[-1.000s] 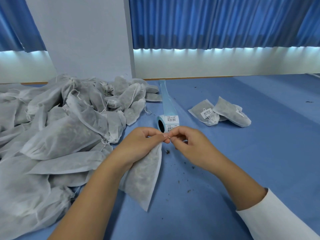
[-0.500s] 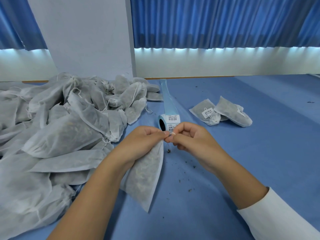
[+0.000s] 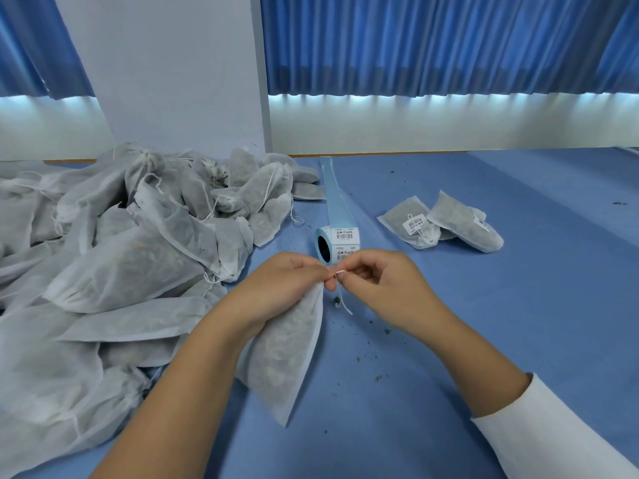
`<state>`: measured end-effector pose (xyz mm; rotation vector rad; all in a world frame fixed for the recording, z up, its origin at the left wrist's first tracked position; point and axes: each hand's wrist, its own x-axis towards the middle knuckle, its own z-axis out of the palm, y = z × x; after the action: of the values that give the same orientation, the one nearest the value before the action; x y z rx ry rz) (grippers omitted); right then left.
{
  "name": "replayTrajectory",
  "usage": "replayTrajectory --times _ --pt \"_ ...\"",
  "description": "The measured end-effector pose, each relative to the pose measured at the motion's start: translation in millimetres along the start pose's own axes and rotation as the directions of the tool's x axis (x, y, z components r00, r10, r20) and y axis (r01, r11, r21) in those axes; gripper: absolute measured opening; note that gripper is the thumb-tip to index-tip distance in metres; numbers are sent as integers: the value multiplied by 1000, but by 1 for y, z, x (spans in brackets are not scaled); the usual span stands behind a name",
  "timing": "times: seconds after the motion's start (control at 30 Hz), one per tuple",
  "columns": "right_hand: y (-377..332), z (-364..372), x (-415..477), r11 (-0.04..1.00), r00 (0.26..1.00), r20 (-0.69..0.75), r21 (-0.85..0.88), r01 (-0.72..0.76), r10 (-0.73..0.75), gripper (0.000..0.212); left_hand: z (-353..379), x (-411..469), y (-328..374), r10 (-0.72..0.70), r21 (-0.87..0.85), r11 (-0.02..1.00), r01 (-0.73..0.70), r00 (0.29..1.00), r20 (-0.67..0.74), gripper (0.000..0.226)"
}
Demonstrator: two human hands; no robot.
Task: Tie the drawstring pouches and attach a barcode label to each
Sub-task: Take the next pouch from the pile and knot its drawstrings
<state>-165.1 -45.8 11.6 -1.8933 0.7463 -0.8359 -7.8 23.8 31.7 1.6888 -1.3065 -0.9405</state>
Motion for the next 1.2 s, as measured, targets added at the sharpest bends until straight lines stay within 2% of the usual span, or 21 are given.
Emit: replayTrajectory --times 0.1,0.27,0.53,0.6,0.73,0.97,1.07,1.2 --pt "-2 -4 1 998 998 44 30 -47 45 25 0 0 -1 -3 3 1000 3 1000 10 33" --pt "-1 -6 4 980 988 91 146 -135 122 16 0 -1 2 24 -108 994 -19 999 48 37" --pt "0 -9 2 955 995 92 291 -59 33 18 -1 -1 3 -54 -303 948 100 986 156 40" --pt "0 -10 1 962 995 95 274 -9 -18 21 -1 1 1 -73 -356 925 135 980 184 40" --pt "-2 -7 -1 980 984 76 132 151 -162 24 -3 3 -1 -129 -452 865 218 967 219 34" --pt "-2 -3 -3 972 976 -39 92 215 -212 16 -6 3 -1 -182 -597 723 348 929 322 12" --pt "-3 -2 -2 978 982 -47 101 185 -181 12 -6 4 -1 -164 -590 738 328 935 315 17" --pt "-7 -4 -1 977 989 -84 164 135 -123 16 -4 5 0 -155 -540 807 241 968 199 23"
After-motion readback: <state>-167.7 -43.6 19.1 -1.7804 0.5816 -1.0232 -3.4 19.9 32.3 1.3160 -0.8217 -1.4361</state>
